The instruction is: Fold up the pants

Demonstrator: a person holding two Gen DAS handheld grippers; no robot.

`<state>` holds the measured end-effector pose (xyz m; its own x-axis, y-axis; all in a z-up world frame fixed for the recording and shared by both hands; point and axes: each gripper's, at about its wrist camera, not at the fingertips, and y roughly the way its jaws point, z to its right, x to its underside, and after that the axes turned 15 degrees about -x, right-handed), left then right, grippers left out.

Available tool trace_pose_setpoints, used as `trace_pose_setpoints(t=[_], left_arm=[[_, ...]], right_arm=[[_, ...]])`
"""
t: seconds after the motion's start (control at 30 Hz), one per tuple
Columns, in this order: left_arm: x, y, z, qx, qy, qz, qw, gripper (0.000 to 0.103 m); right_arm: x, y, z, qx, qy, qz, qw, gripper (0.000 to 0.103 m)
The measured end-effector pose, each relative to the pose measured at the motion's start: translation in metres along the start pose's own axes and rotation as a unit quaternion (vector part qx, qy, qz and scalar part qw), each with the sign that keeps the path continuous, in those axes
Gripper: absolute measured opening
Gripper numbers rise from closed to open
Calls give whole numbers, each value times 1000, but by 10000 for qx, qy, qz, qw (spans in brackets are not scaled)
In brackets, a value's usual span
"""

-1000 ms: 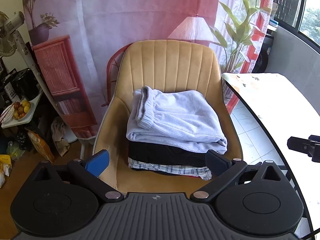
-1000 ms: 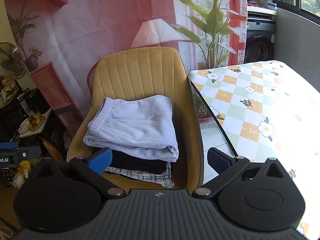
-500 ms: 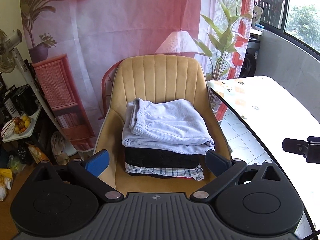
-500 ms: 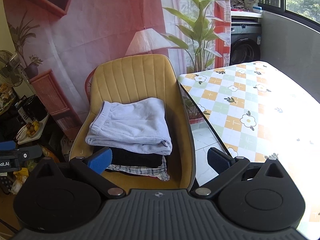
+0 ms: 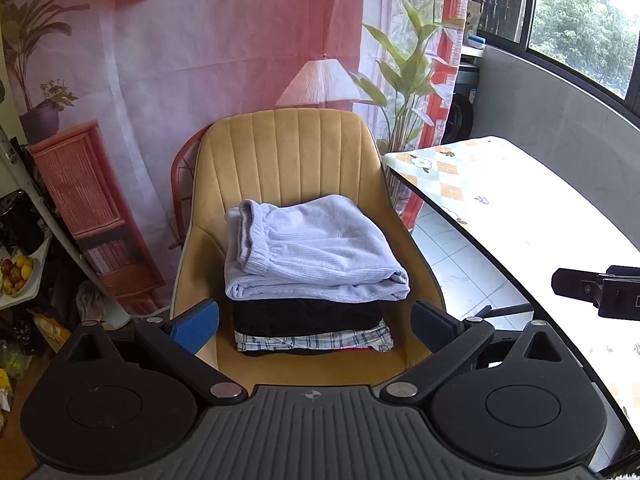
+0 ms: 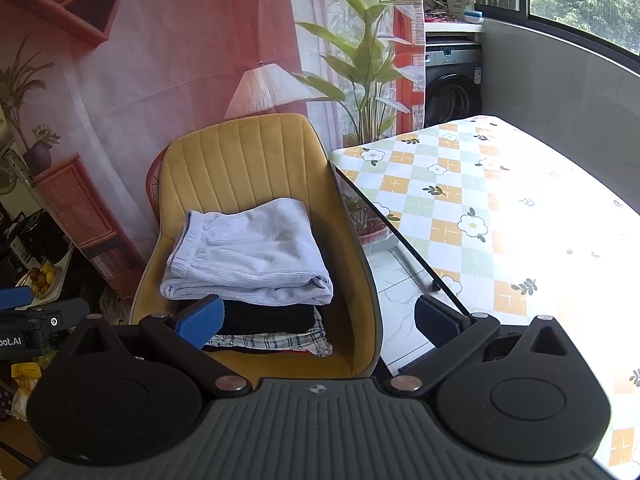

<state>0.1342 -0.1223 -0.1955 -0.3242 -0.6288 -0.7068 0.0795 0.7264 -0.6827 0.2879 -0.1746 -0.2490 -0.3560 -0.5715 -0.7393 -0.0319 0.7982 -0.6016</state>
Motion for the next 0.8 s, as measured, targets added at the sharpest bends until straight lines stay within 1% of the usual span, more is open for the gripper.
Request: trace_pose_setpoints(t=[0.17, 0.47, 0.8], left_arm=[[3, 1, -4, 53, 184, 28, 9998, 103], [6, -3, -10, 96, 310, 102, 9994, 103], [4, -10, -12, 88, 264, 311, 9991, 103]], right_arm=[[4, -1, -9, 115, 72, 60, 9999, 103], [10, -3, -23, 191, 157, 128, 9996, 103], [13, -9, -29, 273, 195, 286, 9990, 103]])
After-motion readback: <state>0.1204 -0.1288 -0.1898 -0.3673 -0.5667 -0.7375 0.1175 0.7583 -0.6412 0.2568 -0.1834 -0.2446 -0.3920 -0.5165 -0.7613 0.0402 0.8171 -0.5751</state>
